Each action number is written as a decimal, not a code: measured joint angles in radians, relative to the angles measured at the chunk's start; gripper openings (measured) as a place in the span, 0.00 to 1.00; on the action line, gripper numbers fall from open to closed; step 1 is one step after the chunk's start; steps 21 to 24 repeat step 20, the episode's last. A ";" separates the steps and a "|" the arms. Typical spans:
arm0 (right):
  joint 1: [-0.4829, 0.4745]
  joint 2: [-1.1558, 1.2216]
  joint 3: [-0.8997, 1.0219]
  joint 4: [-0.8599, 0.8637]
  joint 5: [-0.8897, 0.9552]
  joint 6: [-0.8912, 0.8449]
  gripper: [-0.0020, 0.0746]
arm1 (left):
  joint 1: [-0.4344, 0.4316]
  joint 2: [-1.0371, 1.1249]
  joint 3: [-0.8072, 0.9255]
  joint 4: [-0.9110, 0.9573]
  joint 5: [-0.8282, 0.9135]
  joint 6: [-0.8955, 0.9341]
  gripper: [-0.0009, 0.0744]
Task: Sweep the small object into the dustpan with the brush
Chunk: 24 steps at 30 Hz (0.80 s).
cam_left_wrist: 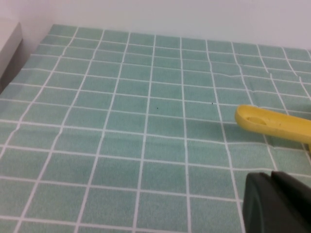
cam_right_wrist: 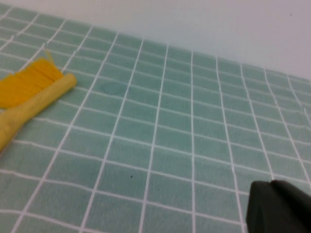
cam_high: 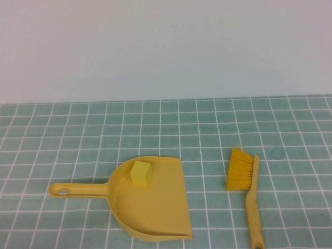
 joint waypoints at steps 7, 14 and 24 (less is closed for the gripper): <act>-0.005 0.000 0.000 0.000 0.048 0.000 0.02 | 0.000 0.000 0.000 0.000 0.000 0.000 0.01; -0.005 0.000 0.000 0.000 0.048 0.000 0.02 | 0.000 0.000 0.000 0.000 0.000 0.000 0.01; -0.005 0.000 0.000 0.002 0.047 0.000 0.02 | 0.000 0.000 0.000 0.000 0.000 -0.002 0.01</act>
